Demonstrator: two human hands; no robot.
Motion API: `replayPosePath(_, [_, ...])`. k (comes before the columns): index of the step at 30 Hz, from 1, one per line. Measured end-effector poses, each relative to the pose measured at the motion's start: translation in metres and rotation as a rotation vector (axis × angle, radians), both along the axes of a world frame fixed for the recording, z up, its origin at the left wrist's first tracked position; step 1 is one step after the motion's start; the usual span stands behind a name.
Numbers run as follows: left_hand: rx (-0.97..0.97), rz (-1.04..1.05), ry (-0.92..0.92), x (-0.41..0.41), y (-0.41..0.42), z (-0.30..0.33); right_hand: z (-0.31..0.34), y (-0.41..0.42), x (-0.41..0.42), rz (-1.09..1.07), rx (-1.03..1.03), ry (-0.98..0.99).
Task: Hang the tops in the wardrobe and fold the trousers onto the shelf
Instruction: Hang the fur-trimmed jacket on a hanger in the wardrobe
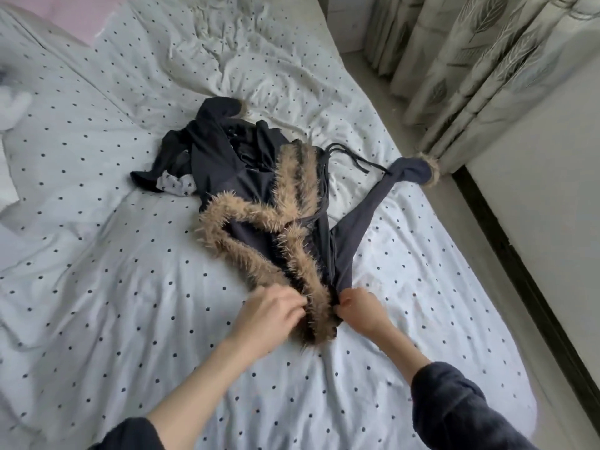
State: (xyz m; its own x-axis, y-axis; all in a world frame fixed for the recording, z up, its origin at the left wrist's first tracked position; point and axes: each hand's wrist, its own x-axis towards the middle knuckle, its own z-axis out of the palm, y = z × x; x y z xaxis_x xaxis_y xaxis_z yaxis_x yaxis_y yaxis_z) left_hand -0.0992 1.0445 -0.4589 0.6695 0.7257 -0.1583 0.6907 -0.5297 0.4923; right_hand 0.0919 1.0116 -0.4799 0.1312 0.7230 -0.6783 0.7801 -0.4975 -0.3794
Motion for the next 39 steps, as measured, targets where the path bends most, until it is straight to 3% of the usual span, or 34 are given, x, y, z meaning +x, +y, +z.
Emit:
replayPosePath(3, [0.257, 0.255, 0.045, -0.030, 0.042, -0.006, 0.005, -0.002, -0.002, -0.195, 0.172, 0.014])
replayPosePath(5, [0.302, 0.394, 0.181, -0.047, 0.075, -0.004, 0.006, 0.001, -0.005, -0.172, 0.080, 0.002])
replayPosePath(8, [0.139, 0.452, 0.297, -0.059, 0.114, -0.011, -0.003, 0.000, -0.017, 0.018, -0.188, -0.041])
replayPosePath(10, [-0.020, 0.489, 0.288, -0.056, 0.124, -0.018, -0.010, -0.005, -0.023, 0.066, -0.178, -0.102])
replayPosePath(13, [-0.022, 0.549, 0.300, -0.049, 0.117, -0.022, -0.010, -0.011, -0.014, -0.167, -0.090, -0.064])
replayPosePath(16, [-0.016, 0.410, 0.484, -0.041, 0.092, -0.015, 0.002, -0.015, 0.018, -0.341, 0.028, -0.128])
replayPosePath(18, [-0.175, 0.287, 0.555, -0.027, 0.065, -0.004, 0.014, -0.020, 0.045, -0.383, 0.114, -0.249])
replayPosePath(22, [-0.516, -0.003, 0.514, 0.016, -0.002, 0.007, 0.037, -0.030, 0.087, -0.439, 0.280, -0.399])
replayPosePath(25, [-0.676, -0.243, 0.459, 0.055, -0.049, 0.005, 0.045, -0.045, 0.113, -0.399, 0.320, -0.507])
replayPosePath(28, [-0.785, -0.411, 0.425, 0.091, -0.084, 0.004, 0.046, -0.071, 0.144, -0.528, 0.350, -0.528])
replayPosePath(33, [-0.751, -0.501, 0.424, 0.130, -0.082, 0.001, 0.028, -0.101, 0.151, -0.791, 0.330, -0.264])
replayPosePath(36, [-0.537, -0.422, 0.332, 0.149, -0.054, 0.003, 0.008, -0.125, 0.127, -0.870, 0.193, -0.162])
replayPosePath(39, [-0.302, -0.309, 0.210, 0.175, -0.030, 0.003, -0.013, -0.150, 0.091, -0.781, -0.042, -0.004])
